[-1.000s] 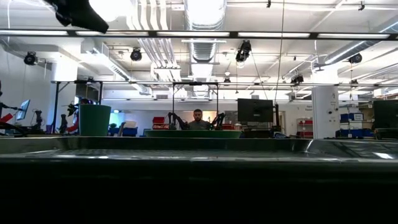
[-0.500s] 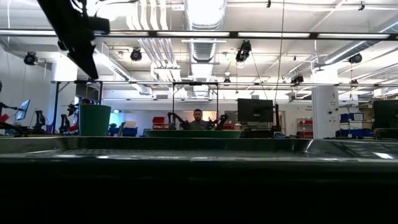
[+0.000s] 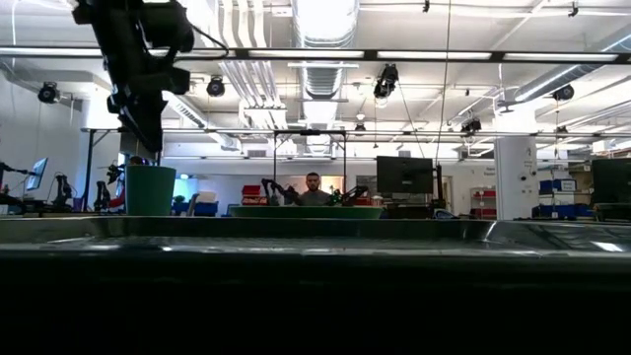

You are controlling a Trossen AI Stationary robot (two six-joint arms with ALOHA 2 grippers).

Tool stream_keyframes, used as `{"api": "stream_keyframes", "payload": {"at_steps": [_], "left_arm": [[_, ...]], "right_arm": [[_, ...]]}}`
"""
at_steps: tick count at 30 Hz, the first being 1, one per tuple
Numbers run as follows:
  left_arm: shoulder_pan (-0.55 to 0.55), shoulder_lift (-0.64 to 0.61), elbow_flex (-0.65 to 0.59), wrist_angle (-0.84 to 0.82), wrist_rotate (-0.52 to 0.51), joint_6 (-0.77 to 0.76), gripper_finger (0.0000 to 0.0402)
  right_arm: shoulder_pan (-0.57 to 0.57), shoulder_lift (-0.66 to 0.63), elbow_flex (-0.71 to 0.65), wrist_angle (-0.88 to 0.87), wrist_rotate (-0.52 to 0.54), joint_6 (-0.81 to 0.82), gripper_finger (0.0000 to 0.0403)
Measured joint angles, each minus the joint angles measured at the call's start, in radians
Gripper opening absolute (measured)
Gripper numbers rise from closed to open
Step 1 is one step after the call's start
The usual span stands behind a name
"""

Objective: Pick and place plate/cup/fork/spoon on tray
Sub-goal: Put the green cup on the dark green tray

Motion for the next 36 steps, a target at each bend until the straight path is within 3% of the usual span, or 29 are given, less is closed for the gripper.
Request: {"api": "stream_keyframes", "payload": {"at_steps": [15, 18, 23, 30, 36], "left_arm": [[0.012, 0.206, -0.002, 0.026, 0.004, 0.087, 0.0149], [0.011, 0.24, 0.001, 0.026, 0.015, 0.105, 0.0119], [0.011, 0.261, 0.004, 0.025, 0.007, 0.105, 0.0013], [-0.001, 0.206, 0.021, -0.009, 0.0, 0.099, 0.0001], [-0.057, 0.129, 0.164, -0.177, 0.045, 0.028, 0.0001]], "right_arm": [[0.0, -0.023, 0.0, 0.006, 0.0, -0.004, 0.0009], [0.0, -0.024, 0.0, 0.006, 0.0, -0.003, 0.0009], [0.0, -0.024, 0.0, 0.006, 0.0, -0.003, 0.0009], [0.0, -0.024, 0.0, 0.006, 0.0, -0.003, 0.0009], [0.0, -0.023, 0.0, 0.006, 0.001, -0.003, 0.0009]]}}
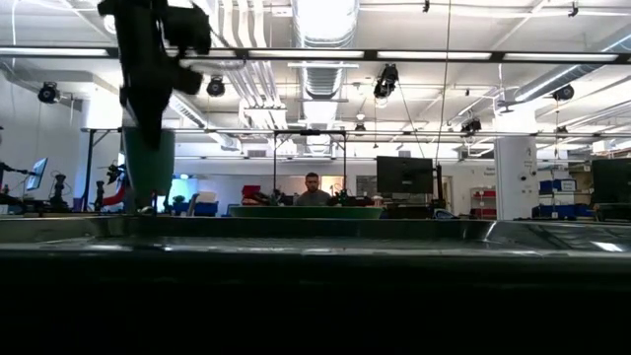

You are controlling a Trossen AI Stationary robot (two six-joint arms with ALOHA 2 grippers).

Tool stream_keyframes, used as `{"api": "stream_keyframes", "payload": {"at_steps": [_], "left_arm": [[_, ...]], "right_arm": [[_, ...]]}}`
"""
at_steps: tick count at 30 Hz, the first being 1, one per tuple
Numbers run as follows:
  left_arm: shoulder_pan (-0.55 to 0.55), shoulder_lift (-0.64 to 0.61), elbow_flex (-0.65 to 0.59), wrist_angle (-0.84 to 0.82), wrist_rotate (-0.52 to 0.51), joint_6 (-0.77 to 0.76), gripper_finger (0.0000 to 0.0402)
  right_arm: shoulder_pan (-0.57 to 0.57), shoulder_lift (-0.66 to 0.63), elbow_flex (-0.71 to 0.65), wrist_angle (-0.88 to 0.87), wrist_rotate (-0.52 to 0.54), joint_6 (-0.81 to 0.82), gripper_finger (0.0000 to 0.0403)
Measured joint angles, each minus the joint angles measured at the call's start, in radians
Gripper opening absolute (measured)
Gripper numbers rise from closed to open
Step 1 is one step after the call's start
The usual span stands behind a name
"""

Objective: Pick and place plate/cup/fork/spoon on tray
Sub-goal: Put the green cup on the dark green tray

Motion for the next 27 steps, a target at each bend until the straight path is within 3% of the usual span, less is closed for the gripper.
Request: {"api": "stream_keyframes", "payload": {"at_steps": [4, 10, 16, 20, 27], "left_arm": [[-0.135, -0.024, 0.118, -0.109, 0.002, -0.07, 0.0], [-0.436, -0.006, 0.238, -0.135, 0.016, -0.217, 0.0], [-0.655, 0.042, 0.218, -0.116, 0.016, -0.37, 0.0], [-0.727, 0.103, 0.175, -0.043, 0.017, -0.375, 0.0], [-0.724, 0.196, 0.126, 0.158, 0.043, -0.321, 0.0]], "right_arm": [[0.0, 0.0, 0.0, 0.0, 0.007, 0.0, 0.0009], [0.0, 0.0, 0.0, 0.001, 0.009, 0.0, 0.0009], [0.0, 0.0, 0.0, 0.005, 0.009, 0.0, 0.0009], [0.0, 0.001, 0.0, 0.005, 0.009, 0.0, 0.0009], [0.0, 0.003, 0.0, 0.004, 0.008, 0.008, 0.0009]]}}
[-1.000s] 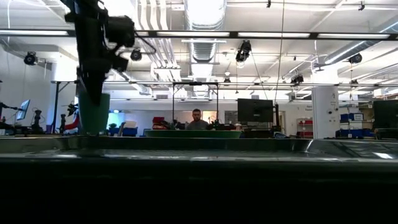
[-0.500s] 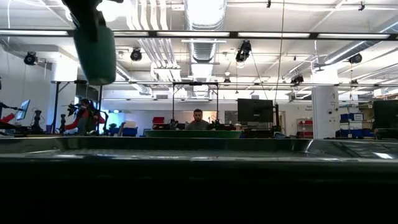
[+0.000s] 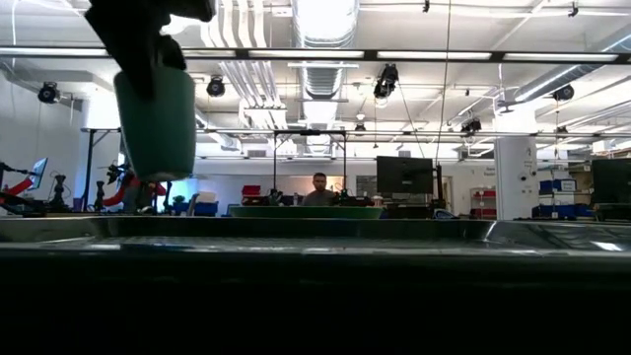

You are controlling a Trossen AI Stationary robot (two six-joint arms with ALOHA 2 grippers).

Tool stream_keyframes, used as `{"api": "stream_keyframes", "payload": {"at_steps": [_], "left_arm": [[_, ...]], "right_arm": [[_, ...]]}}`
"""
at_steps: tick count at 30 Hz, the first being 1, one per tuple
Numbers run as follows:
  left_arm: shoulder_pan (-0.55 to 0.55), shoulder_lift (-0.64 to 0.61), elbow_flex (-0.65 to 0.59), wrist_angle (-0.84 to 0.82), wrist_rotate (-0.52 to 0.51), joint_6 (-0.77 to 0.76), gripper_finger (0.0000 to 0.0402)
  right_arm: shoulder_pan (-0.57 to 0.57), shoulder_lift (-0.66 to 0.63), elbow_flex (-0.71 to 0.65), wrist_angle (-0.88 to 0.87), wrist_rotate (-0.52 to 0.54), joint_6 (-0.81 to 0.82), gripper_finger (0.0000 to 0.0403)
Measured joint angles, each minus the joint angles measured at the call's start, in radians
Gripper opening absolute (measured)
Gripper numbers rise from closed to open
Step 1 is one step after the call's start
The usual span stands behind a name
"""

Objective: Pick and place plate/cup/fork/spoon on tray
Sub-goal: Put the green cup on the dark green tray

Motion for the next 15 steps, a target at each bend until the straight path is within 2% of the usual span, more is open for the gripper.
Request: {"api": "stream_keyframes", "payload": {"at_steps": [15], "left_arm": [[0.0, 0.163, 0.002, 0.0, 0.039, -0.01, 0.0]], "right_arm": [[0.0, -0.001, 0.0, -0.005, -0.009, -0.007, 0.0009]]}}
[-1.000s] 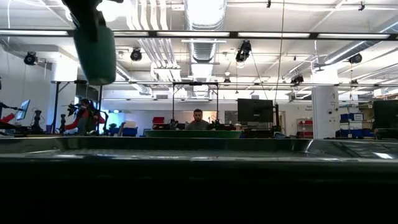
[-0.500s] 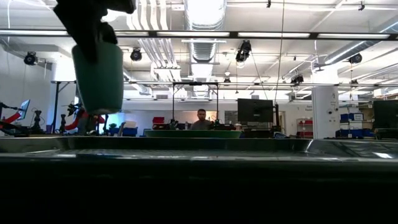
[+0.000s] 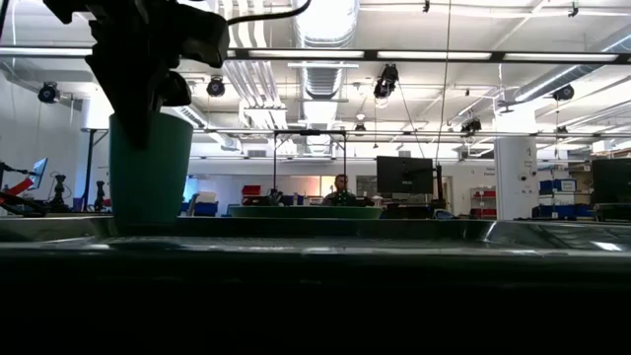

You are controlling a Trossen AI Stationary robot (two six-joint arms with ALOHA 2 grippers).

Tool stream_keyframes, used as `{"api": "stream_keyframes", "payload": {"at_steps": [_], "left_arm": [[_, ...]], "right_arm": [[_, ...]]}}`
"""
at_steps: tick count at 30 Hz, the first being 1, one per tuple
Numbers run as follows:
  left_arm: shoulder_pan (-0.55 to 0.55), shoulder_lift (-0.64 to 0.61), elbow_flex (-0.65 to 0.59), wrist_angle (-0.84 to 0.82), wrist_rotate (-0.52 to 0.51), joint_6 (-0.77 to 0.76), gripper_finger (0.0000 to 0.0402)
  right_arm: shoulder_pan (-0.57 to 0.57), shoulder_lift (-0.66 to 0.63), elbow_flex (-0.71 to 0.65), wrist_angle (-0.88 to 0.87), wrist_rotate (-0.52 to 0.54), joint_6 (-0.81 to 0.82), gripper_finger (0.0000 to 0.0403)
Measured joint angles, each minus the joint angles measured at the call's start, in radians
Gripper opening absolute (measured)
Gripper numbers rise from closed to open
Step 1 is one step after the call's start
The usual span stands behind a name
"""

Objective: Pick and place plate/cup/fork/spoon on tray
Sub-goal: Put the green cup on the dark green tray

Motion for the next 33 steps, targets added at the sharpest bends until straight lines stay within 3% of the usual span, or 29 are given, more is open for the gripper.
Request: {"api": "stream_keyframes", "payload": {"at_steps": [33], "left_arm": [[0.0, -0.001, 0.0, 0.02, 0.079, -0.047, 0.0]], "right_arm": [[0.0, 0.013, 0.0, -0.003, 0.0, -0.031, 0.0009]]}}
